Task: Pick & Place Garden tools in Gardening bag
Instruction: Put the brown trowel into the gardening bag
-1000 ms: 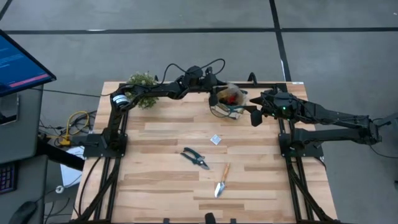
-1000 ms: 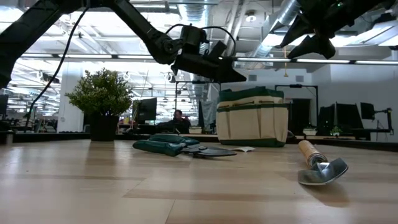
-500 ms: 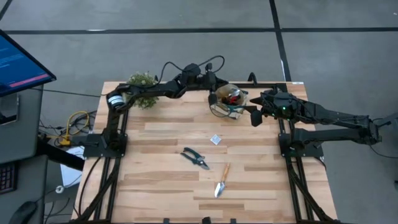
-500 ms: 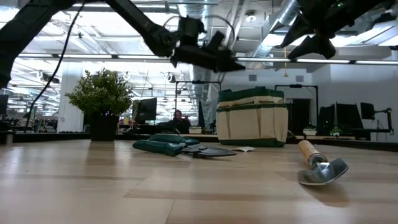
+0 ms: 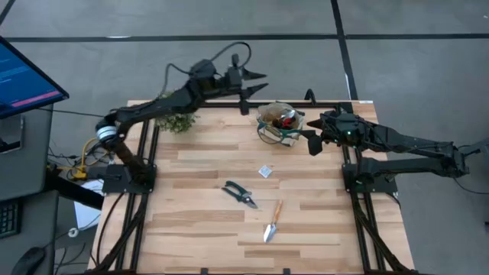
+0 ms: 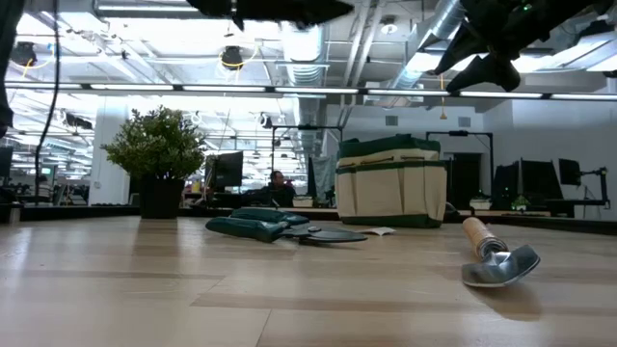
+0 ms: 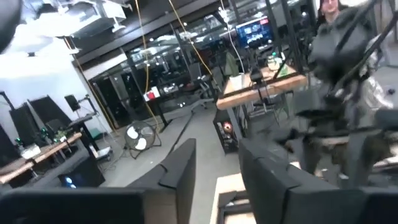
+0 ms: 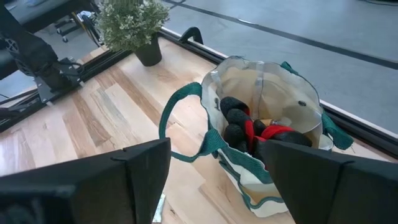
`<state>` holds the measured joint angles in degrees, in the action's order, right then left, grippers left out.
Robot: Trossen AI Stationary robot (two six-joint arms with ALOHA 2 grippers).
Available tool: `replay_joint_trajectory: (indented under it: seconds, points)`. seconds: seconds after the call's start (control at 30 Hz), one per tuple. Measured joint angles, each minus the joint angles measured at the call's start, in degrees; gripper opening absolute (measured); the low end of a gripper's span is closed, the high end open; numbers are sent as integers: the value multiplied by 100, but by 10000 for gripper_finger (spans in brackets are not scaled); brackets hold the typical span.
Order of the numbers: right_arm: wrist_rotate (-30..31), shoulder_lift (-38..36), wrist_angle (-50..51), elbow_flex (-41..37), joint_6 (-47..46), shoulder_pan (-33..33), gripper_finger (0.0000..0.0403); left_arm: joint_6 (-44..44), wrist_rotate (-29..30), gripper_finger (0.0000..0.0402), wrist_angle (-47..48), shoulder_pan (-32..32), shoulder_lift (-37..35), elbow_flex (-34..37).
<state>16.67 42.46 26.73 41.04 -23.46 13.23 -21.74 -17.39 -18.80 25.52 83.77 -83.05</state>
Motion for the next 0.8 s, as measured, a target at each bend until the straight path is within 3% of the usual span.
replay_joint_trajectory:
  seconds: [0.33,0.57,0.8]
  points:
    - [-811,2,-713,0,186,-11,249,1601,80,187,1560,-233,-1369,0]
    - [-1456,180,-800,0,446,-235,249,2445,81,180,2693,-552,-1996,0]
    - [-1692,1062,-731,198,755,-921,249,3088,83,166,3571,-964,-2157,0]
